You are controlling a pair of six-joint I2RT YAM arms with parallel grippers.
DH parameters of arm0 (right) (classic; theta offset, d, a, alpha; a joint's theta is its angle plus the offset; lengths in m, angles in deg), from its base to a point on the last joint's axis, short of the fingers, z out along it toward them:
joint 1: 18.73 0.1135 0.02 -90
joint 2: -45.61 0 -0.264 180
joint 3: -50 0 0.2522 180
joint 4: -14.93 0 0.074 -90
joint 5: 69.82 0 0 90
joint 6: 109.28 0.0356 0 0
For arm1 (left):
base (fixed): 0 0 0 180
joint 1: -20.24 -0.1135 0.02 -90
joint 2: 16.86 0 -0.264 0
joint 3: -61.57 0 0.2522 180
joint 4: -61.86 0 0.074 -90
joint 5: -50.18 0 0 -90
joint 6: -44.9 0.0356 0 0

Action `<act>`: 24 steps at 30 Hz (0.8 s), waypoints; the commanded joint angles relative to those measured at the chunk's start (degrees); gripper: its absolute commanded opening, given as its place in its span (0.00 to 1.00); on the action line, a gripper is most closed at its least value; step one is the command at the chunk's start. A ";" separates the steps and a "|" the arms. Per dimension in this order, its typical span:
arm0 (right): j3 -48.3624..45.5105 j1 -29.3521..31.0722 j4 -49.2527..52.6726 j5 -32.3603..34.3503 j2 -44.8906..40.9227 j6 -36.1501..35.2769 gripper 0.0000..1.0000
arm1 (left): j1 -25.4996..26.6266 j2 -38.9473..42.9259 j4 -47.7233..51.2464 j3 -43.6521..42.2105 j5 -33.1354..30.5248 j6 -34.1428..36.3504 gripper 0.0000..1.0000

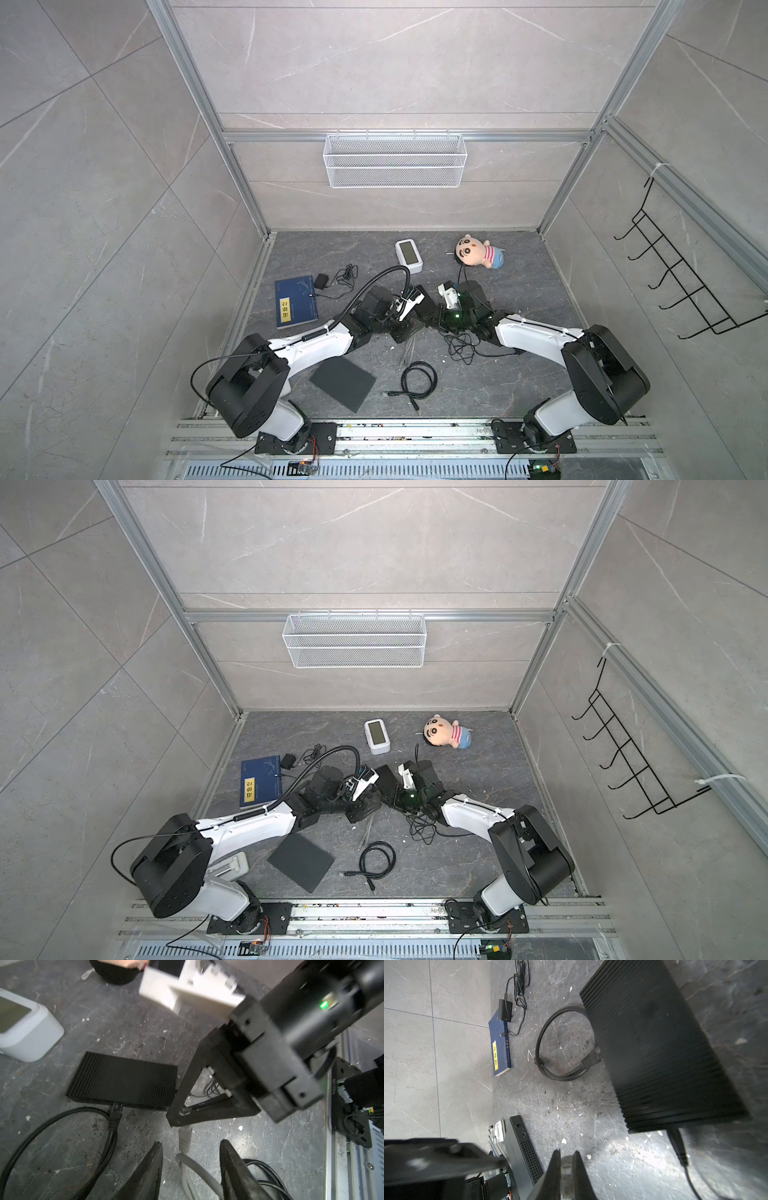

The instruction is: Insert the plug into the switch port

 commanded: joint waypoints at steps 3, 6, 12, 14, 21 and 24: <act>1.62 -0.24 1.41 0.00 -1.09 -1.03 0.11 | -0.08 -2.36 0.27 1.80 -1.44 3.37 0.47; 1.62 -0.23 -0.33 -1.52 -0.49 -0.17 0.10 | 0.00 -3.80 -0.12 1.95 -1.40 3.43 0.48; 1.73 -0.23 -2.84 -3.85 0.73 1.10 0.10 | 0.22 -6.78 -1.19 2.00 -1.70 3.42 0.50; 1.73 -0.21 -2.71 -3.89 0.60 0.95 0.10 | 0.38 -7.98 -1.19 2.35 -2.28 3.43 0.50; 1.83 -0.18 -1.50 -3.42 0.25 -0.22 0.10 | 0.38 -9.78 -0.62 3.13 -2.71 3.64 0.43; 1.81 -0.27 -0.94 -2.43 -0.28 -0.44 0.10 | 0.37 -9.97 -0.34 3.24 -1.80 4.06 0.38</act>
